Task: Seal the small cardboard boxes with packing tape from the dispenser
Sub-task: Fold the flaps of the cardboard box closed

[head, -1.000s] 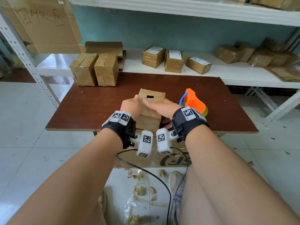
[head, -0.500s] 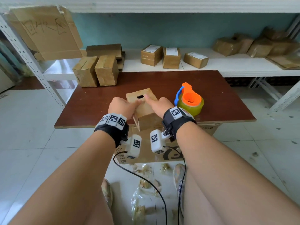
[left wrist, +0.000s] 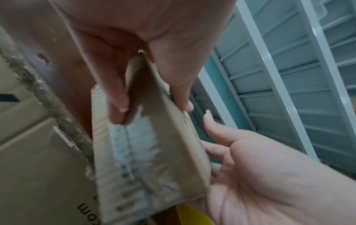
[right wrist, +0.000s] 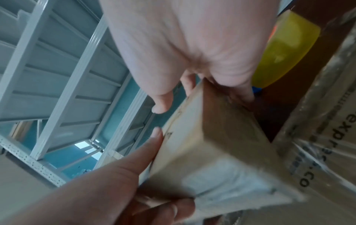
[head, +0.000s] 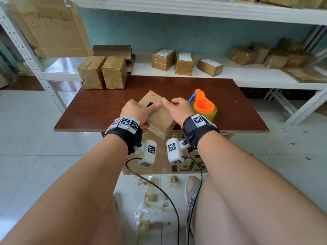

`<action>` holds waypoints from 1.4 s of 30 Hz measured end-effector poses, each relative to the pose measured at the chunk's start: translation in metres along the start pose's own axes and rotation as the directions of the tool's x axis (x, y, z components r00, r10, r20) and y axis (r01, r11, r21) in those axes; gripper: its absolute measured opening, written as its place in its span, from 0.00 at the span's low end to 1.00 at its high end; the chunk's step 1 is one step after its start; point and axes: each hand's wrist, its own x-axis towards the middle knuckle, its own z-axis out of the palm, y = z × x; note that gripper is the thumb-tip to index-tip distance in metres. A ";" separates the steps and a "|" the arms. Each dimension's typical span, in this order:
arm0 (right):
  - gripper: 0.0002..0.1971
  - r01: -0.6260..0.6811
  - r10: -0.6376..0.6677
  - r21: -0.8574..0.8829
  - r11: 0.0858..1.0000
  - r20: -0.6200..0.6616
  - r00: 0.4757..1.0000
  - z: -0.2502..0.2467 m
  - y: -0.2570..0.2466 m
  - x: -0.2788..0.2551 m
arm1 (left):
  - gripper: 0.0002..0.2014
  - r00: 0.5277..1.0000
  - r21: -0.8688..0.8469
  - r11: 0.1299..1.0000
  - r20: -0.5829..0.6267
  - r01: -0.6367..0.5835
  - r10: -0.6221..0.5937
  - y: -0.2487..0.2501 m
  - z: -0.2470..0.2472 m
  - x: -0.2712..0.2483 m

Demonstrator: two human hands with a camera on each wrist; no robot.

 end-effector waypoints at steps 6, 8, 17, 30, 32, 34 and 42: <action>0.59 -0.072 0.079 -0.078 0.994 0.095 0.992 0.016 -0.007 0.000 | 0.33 0.994 -0.086 0.991 -0.007 0.105 -0.106 -0.013 -0.009 0.006; 0.59 -0.022 0.029 -0.125 0.992 0.058 0.998 0.021 -0.010 0.001 | 0.36 0.996 -0.050 0.995 0.026 0.088 -0.086 -0.011 -0.013 0.005; 0.27 -0.122 0.113 -0.072 0.990 -0.124 0.986 0.014 0.004 0.032 | 0.42 0.995 -0.014 0.995 0.016 0.102 -0.102 -0.012 -0.015 0.014; 0.23 -0.011 0.005 -0.025 1.000 -0.252 0.968 -0.004 0.006 0.041 | 0.18 0.950 -0.537 0.784 0.156 0.311 -0.271 -0.001 -0.003 0.023; 0.16 0.056 -0.125 -0.207 0.977 -0.337 0.933 -0.014 0.017 0.045 | 0.21 0.951 -0.554 0.774 0.134 0.306 -0.280 0.001 -0.003 0.023; 0.21 -0.011 -0.133 -0.400 0.916 -0.329 0.935 -0.021 0.031 0.046 | 0.25 0.956 -0.552 0.785 0.094 0.282 -0.277 0.002 -0.004 0.021; 0.35 -0.284 0.085 -0.571 0.771 -0.350 0.933 -0.021 0.050 0.059 | 0.24 0.980 -0.508 0.838 0.073 0.197 -0.186 0.004 -0.001 0.022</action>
